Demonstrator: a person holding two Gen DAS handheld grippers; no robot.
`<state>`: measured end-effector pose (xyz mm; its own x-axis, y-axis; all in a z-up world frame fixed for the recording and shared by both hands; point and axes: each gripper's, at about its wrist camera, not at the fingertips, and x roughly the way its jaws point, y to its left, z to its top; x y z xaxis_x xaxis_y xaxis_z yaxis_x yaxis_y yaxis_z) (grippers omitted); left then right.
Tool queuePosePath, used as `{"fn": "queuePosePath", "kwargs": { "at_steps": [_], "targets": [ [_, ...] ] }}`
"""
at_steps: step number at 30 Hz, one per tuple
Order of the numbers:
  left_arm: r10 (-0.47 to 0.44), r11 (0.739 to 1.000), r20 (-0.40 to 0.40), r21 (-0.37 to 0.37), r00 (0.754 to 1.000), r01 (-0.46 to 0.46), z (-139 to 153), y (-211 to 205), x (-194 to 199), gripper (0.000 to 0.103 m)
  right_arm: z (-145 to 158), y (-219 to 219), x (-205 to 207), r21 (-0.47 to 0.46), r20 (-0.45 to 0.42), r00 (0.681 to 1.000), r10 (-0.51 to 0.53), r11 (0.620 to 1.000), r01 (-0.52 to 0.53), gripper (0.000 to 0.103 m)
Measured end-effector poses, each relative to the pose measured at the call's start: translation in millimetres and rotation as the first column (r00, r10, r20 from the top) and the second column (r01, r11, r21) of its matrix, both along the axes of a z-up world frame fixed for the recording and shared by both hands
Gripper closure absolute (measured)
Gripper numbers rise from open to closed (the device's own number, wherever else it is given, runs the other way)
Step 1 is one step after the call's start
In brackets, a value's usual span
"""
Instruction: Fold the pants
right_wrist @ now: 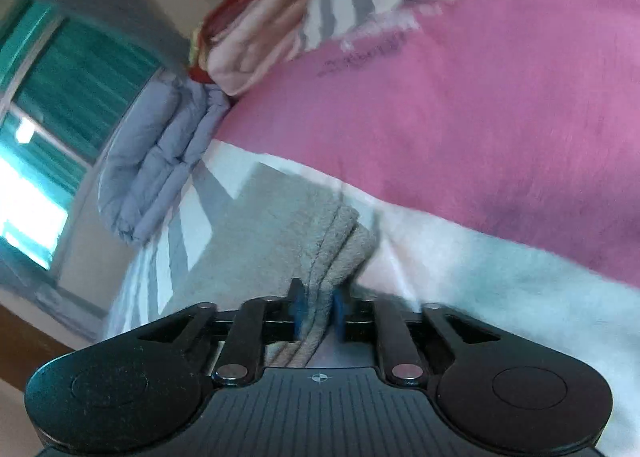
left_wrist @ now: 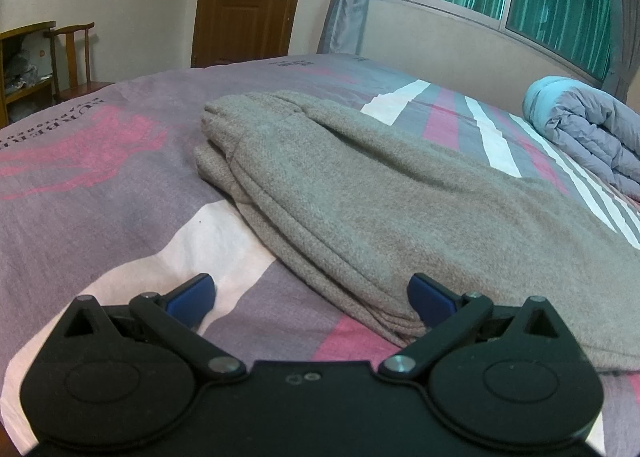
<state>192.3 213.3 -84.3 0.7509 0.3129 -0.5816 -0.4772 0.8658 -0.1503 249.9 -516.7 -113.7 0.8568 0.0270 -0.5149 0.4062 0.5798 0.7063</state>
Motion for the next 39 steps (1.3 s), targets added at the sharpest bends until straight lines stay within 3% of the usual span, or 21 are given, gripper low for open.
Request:
{"fn": "queuePosePath", "kwargs": {
  "at_steps": [2, 4, 7, 10, 12, 17, 18, 21, 24, 26, 31, 35, 37, 39],
  "targets": [
    [-0.001, 1.000, 0.007, -0.008, 1.000, 0.001, 1.3, 1.2, -1.8, 0.006, 19.7, 14.9, -17.2, -0.125, 0.036, 0.998, -0.047, 0.991, 0.051, 0.078],
    [0.001, 1.000, 0.020, -0.028, 1.000, 0.000, 7.8, 5.1, -6.9, 0.007, 35.9, 32.6, -25.3, -0.203, 0.083, 0.996, -0.016, 0.979, 0.033, 0.078],
    [0.044, 0.999, 0.086, 0.019, 0.995, -0.045, 24.0, 16.3, -19.1, 0.014, 58.0, 74.5, -8.9, -0.293, 0.134, 0.967, 0.218, 0.941, -0.171, 0.078],
    [0.077, 0.997, 0.112, -0.039, 0.991, -0.073, 33.1, 46.9, -17.5, 0.023, 74.8, 136.6, 29.5, -0.345, 0.145, 0.857, 0.494, 0.837, -0.424, 0.078],
    [0.081, 0.995, 0.107, -0.066, 0.991, -0.075, 36.9, 65.8, -8.4, 0.030, 82.2, 180.7, 60.8, -0.352, 0.142, 0.778, 0.612, 0.766, -0.538, 0.078],
    [0.088, 0.993, 0.085, -0.089, 0.992, -0.081, 40.8, 93.8, 17.1, 0.034, 83.4, 308.3, 145.6, -0.357, 0.110, 0.583, 0.805, 0.579, -0.733, 0.078],
    [0.084, 0.992, 0.071, -0.101, 0.994, -0.077, 38.9, 96.7, 21.1, 0.034, 81.9, 337.8, 164.7, -0.360, 0.091, 0.534, 0.841, 0.528, -0.769, 0.078],
    [0.077, 0.990, 0.050, -0.126, 0.996, -0.070, 31.7, 103.3, 33.0, 0.030, 71.5, 407.8, 203.8, -0.388, 0.030, 0.439, 0.898, 0.415, -0.823, 0.078],
    [0.072, 0.986, 0.063, -0.153, 0.995, -0.062, 24.7, 107.5, 35.2, 0.031, 53.1, 456.7, 232.3, -0.400, -0.033, 0.363, 0.931, 0.320, -0.859, 0.078],
    [0.061, 0.984, 0.070, -0.169, 0.996, -0.049, 20.9, 109.2, 34.9, 0.037, 41.4, 480.5, 248.5, -0.414, -0.069, 0.328, 0.942, 0.272, -0.869, 0.078],
    [0.043, 0.978, 0.086, -0.209, 0.995, -0.024, 17.8, 116.3, 31.4, 0.044, 22.3, 503.7, 280.0, -0.405, -0.132, 0.224, 0.966, 0.153, -0.901, 0.078],
    [0.016, 0.980, 0.086, -0.201, 0.996, 0.002, 21.5, 117.2, 30.4, 0.054, 20.2, 504.3, 288.2, -0.350, -0.138, 0.158, 0.978, 0.101, -0.931, 0.078],
    [0.006, 0.982, 0.082, -0.190, 0.997, 0.009, 23.1, 116.5, 31.2, 0.054, 25.7, 510.5, 283.1, -0.347, -0.156, 0.105, 0.982, 0.045, -0.937, 0.078],
    [0.006, 0.982, 0.085, -0.189, 0.996, 0.010, 22.6, 116.0, 30.9, 0.054, 31.5, 515.2, 277.1, -0.383, -0.202, 0.098, 0.974, 0.014, -0.924, 0.078]
  ]
}}
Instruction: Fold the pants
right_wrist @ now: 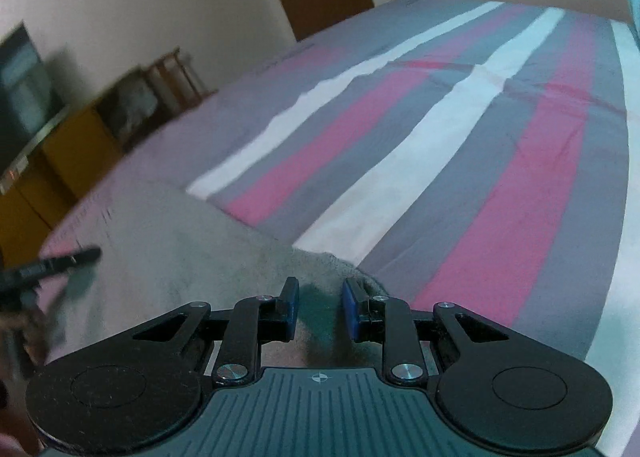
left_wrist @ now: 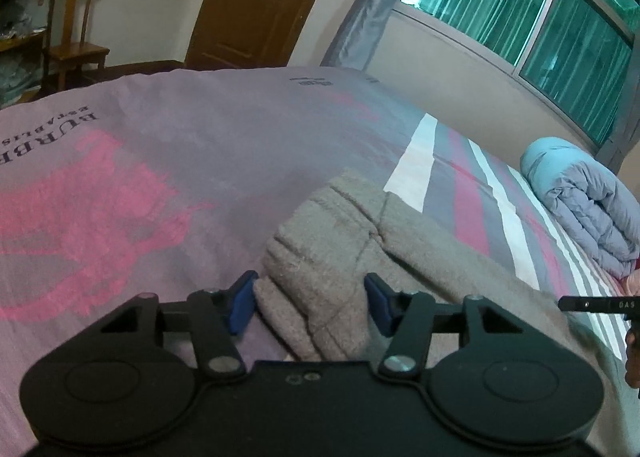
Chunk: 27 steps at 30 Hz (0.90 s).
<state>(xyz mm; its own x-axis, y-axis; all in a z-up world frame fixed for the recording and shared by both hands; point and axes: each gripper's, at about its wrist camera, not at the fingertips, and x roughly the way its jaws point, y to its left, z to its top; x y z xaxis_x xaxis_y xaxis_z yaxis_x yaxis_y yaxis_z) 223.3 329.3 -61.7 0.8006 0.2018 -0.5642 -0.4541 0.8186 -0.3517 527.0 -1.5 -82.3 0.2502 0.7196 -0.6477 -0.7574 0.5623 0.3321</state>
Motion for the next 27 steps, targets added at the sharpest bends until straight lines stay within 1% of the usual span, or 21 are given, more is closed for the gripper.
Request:
{"fn": "queuePosePath", "kwargs": {
  "at_steps": [1, 2, 3, 5, 7, 9, 10, 11, 12, 13, 14, 15, 16, 18, 20, 21, 23, 24, 25, 26, 27],
  "targets": [
    [0.000, 1.000, 0.001, 0.001, 1.000, 0.000, -0.6, -0.4, 0.1, 0.054, 2.1, 0.8, -1.0, -0.001, 0.021, 1.000, -0.002, 1.000, 0.002, 0.078],
    [0.000, 1.000, 0.002, 0.004, 1.000, 0.000, -0.8, -1.1, -0.5, 0.054, 1.8, 1.4, -0.4, 0.010, 0.006, 1.000, 0.005, 1.000, -0.005, 0.078],
    [0.000, 1.000, 0.004, 0.004, 1.000, 0.000, -0.8, -1.3, -0.6, 0.054, 1.7, 1.1, -1.2, 0.000, 0.000, 1.000, 0.005, 1.000, -0.005, 0.078],
    [-0.001, 1.000, 0.008, 0.000, 1.000, 0.001, -1.0, -0.9, -0.5, 0.054, 4.6, -3.2, -3.5, -0.014, 0.070, 0.996, -0.056, 0.998, 0.057, 0.078],
    [-0.002, 1.000, 0.015, -0.001, 1.000, 0.002, -1.1, -0.5, -1.4, 0.054, 2.0, -6.5, 1.0, -0.018, 0.042, 0.997, -0.066, 0.998, 0.067, 0.078],
    [0.001, 1.000, 0.022, -0.004, 1.000, -0.001, -1.6, -0.8, -2.3, 0.054, -2.1, -12.1, 2.3, -0.029, 0.047, 0.996, -0.081, 0.996, 0.082, 0.078],
    [0.002, 1.000, 0.023, -0.003, 1.000, -0.002, -2.2, -1.0, -1.9, 0.054, -3.4, -12.9, 3.3, -0.034, 0.036, 0.996, -0.082, 0.996, 0.083, 0.078],
    [0.004, 1.000, 0.023, -0.007, 1.000, -0.004, -2.7, -0.6, -1.7, 0.054, -6.5, -15.5, 5.1, -0.025, 0.004, 0.997, -0.076, 0.997, 0.076, 0.078],
    [0.006, 1.000, 0.023, -0.011, 1.000, -0.005, -2.9, 0.0, -1.5, 0.055, -9.6, -17.3, 8.1, -0.008, -0.034, 0.997, -0.067, 0.998, 0.067, 0.078],
    [0.004, 1.000, 0.023, -0.012, 1.000, -0.004, -2.3, 0.3, -1.6, 0.058, -9.5, -17.9, 9.4, 0.010, -0.051, 0.997, -0.054, 0.998, 0.055, 0.078],
    [-0.001, 1.000, 0.034, -0.011, 0.999, 0.001, -0.6, 0.5, -2.3, 0.064, -8.1, -20.3, 9.4, 0.032, -0.064, 0.997, -0.039, 0.999, 0.041, 0.078],
    [-0.010, 1.000, 0.040, -0.010, 0.999, 0.010, 0.4, 1.2, -3.6, 0.067, -6.8, -20.6, 9.1, 0.049, -0.066, 0.998, -0.018, 0.999, 0.021, 0.088],
    [-0.021, 1.000, 0.040, -0.006, 0.999, 0.021, 1.6, 1.7, -3.4, 0.068, -5.0, -19.3, 7.2, 0.039, -0.060, 0.998, 0.016, 0.999, -0.014, 0.097],
    [-0.031, 0.999, 0.033, -0.005, 0.999, 0.032, 1.5, 3.1, -2.2, 0.068, -1.1, -10.5, 2.6, -0.013, -0.027, 0.996, 0.087, 0.996, -0.087, 0.097],
    [-0.033, 0.999, 0.031, -0.009, 0.999, 0.033, 0.3, 3.9, -1.3, 0.068, 5.0, -8.2, 1.9, -0.028, 0.002, 0.992, 0.123, 0.992, -0.123, 0.097],
    [-0.033, 0.999, 0.029, -0.012, 0.999, 0.033, 0.1, 4.4, -0.6, 0.068, 6.9, -6.6, 3.2, -0.041, 0.013, 0.991, 0.132, 0.990, -0.131, 0.097],
    [-0.028, 0.999, 0.030, -0.026, 0.999, 0.028, -0.4, 5.7, 0.2, 0.067, 4.1, 0.9, 4.9, -0.107, 0.075, 0.991, 0.113, 0.989, -0.104, 0.096],
    [-0.028, 0.999, 0.029, -0.024, 0.999, 0.029, 0.2, 6.1, 0.7, 0.067, 0.3, 6.8, 6.2, -0.136, 0.087, 0.990, 0.110, 0.986, -0.097, 0.095],
    [-0.027, 0.999, 0.031, -0.019, 0.999, 0.028, 1.0, 5.9, 0.4, 0.068, -2.4, 10.7, 7.2, -0.141, 0.066, 0.991, 0.118, 0.984, -0.108, 0.094],
    [-0.023, 1.000, 0.038, -0.007, 0.999, 0.023, 2.3, 4.5, -0.3, 0.071, -4.8, 14.0, 7.2, -0.142, 0.058, 0.992, 0.114, 0.984, -0.105, 0.094],
    [-0.021, 1.000, 0.045, 0.010, 0.999, 0.020, 3.8, 2.5, -1.1, 0.074, -3.4, 14.6, 8.5, -0.128, 0.050, 0.993, 0.110, 0.987, -0.102, 0.098]
  ]
}}
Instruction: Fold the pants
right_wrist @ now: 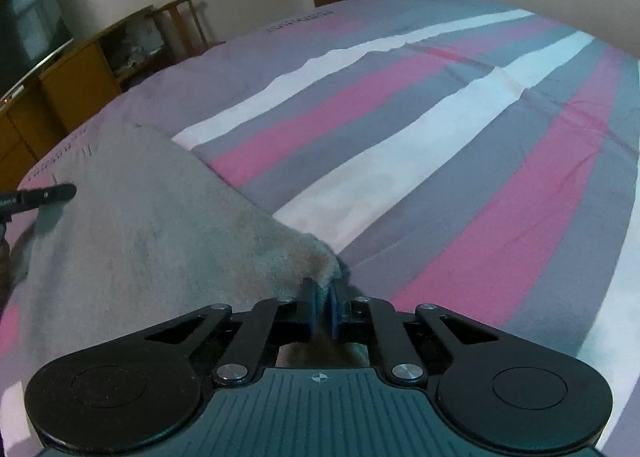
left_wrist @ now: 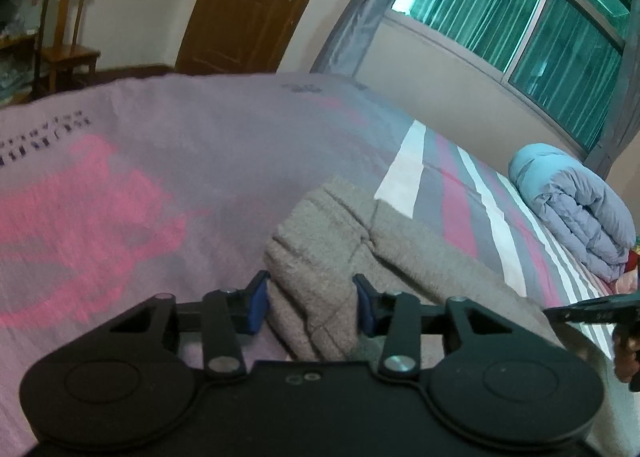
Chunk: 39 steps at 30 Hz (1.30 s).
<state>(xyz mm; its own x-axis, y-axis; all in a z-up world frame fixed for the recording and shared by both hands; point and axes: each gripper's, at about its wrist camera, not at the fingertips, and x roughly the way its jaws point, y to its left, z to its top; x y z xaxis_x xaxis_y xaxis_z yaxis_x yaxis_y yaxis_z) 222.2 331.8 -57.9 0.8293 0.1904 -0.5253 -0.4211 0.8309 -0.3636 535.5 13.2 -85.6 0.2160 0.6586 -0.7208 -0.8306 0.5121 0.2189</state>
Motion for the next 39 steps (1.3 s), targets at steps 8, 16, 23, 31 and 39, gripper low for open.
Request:
{"fn": "queuePosePath", "kwargs": {
  "at_steps": [8, 16, 23, 31, 39],
  "targets": [
    [0.014, 0.998, -0.014, 0.067, 1.000, -0.013, -12.2, -6.9, 7.3, 0.071, 1.0, -28.1, 9.5, 0.100, 0.041, 0.988, -0.147, 0.985, 0.143, 0.101],
    [0.059, 0.993, -0.017, 0.106, 0.998, -0.057, 16.3, -8.4, -30.4, 0.030, 44.2, -101.7, -46.5, 0.312, 0.080, 0.920, -0.384, 0.886, 0.343, 0.100],
    [-0.072, 0.986, 0.018, 0.149, 0.997, 0.069, 31.7, -88.7, -37.5, 0.026, 42.5, -326.4, -166.2, 0.395, -0.012, 0.635, -0.772, 0.580, 0.712, 0.099],
    [-0.156, 0.963, -0.185, 0.189, 0.970, 0.191, -9.3, -154.5, 3.1, 0.011, -2.9, -495.7, -287.6, 0.333, -0.297, 0.203, -0.933, 0.098, 0.938, 0.099],
    [-0.145, 0.972, -0.136, 0.167, 0.980, 0.167, -22.4, -150.1, 2.9, 0.007, -24.2, -551.5, -309.4, 0.302, -0.568, 0.038, -0.822, -0.165, 0.939, 0.053]
  ]
}}
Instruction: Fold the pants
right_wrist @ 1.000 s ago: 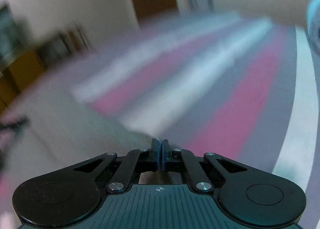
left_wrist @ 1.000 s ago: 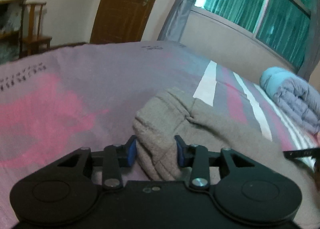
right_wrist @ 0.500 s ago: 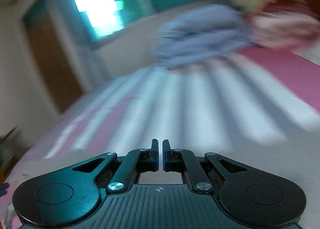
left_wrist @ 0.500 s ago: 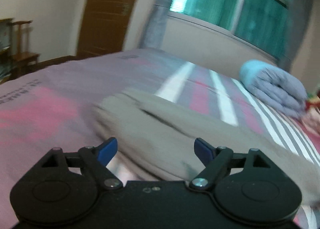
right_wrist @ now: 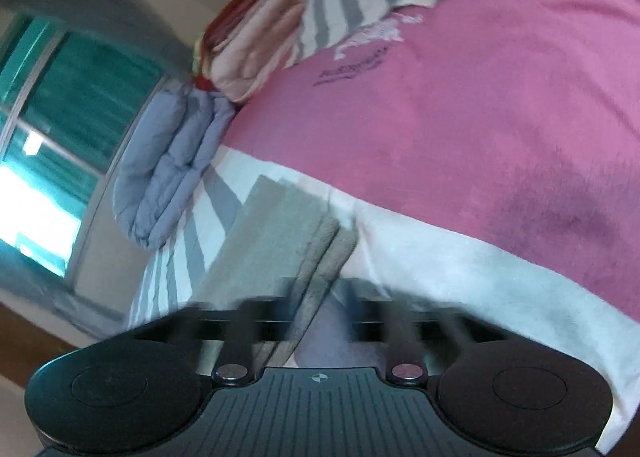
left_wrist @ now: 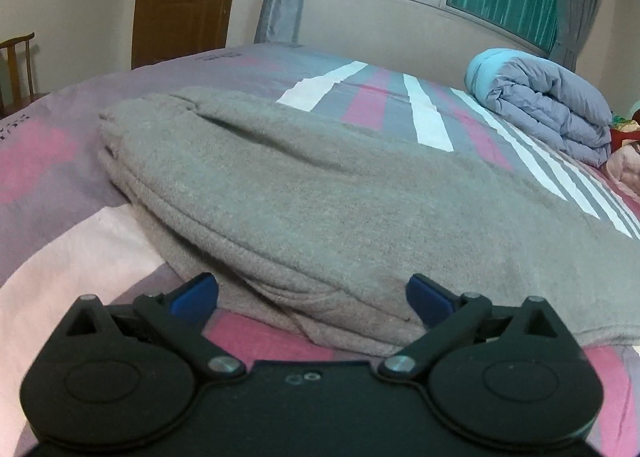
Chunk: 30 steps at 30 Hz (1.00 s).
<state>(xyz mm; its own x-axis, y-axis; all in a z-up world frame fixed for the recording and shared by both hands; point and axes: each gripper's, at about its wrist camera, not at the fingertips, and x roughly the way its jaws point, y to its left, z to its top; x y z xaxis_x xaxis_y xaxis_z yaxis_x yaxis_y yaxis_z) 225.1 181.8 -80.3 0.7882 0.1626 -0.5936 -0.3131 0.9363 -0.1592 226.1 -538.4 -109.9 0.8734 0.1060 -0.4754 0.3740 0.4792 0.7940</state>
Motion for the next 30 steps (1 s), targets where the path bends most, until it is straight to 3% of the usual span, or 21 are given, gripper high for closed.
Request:
{"fn": "queuePosePath", "kwargs": {
  "at_steps": [2, 4, 7, 11, 12, 15, 24, 26, 30],
  "targets": [
    [0.001, 1.000, 0.000, 0.003, 1.000, -0.001, -0.7, -1.2, 0.7, 0.007, 3.6, -5.6, -1.5, 0.019, 0.026, 1.000, -0.012, 1.000, 0.011, 0.049],
    [0.003, 1.000, 0.002, 0.004, 1.000, -0.003, 0.8, -3.2, -0.6, 0.007, 12.5, -2.0, -0.4, -0.038, 0.004, 1.000, -0.030, 0.999, 0.030, 0.050],
    [0.003, 1.000, 0.004, 0.008, 1.000, -0.003, 0.4, -3.2, -10.9, 0.006, 20.0, 5.6, -1.7, -0.047, 0.076, 0.996, -0.042, 0.998, 0.045, 0.050],
    [0.001, 1.000, 0.006, 0.007, 1.000, -0.001, -0.5, -3.0, -10.3, 0.006, 9.2, 7.9, 15.2, -0.026, 0.023, 1.000, 0.000, 1.000, 0.000, 0.052],
    [0.001, 1.000, 0.007, 0.005, 1.000, -0.001, -0.6, -2.6, -10.0, 0.006, 7.3, 7.3, 16.5, -0.026, 0.022, 1.000, 0.002, 1.000, -0.001, 0.056],
    [0.001, 1.000, 0.007, 0.004, 1.000, -0.001, -1.0, -2.5, -9.8, 0.006, 3.7, 7.5, 27.3, -0.049, 0.011, 1.000, 0.011, 0.999, -0.010, 0.088],
    [-0.001, 1.000, 0.012, 0.002, 1.000, 0.001, -1.8, -1.5, -10.8, 0.006, 0.9, 9.6, 36.7, -0.067, -0.001, 1.000, 0.000, 0.998, 0.000, 0.089],
    [-0.001, 1.000, 0.012, 0.000, 1.000, 0.001, -1.9, -0.8, -11.3, 0.006, 6.3, 11.5, 36.4, -0.087, 0.004, 1.000, -0.003, 0.996, 0.003, 0.094],
    [-0.001, 1.000, 0.013, -0.001, 1.000, 0.001, -2.1, -0.6, -11.3, 0.006, 37.0, 24.8, 21.0, -0.161, 0.102, 0.995, 0.001, 0.987, 0.016, 0.095]
  ]
}}
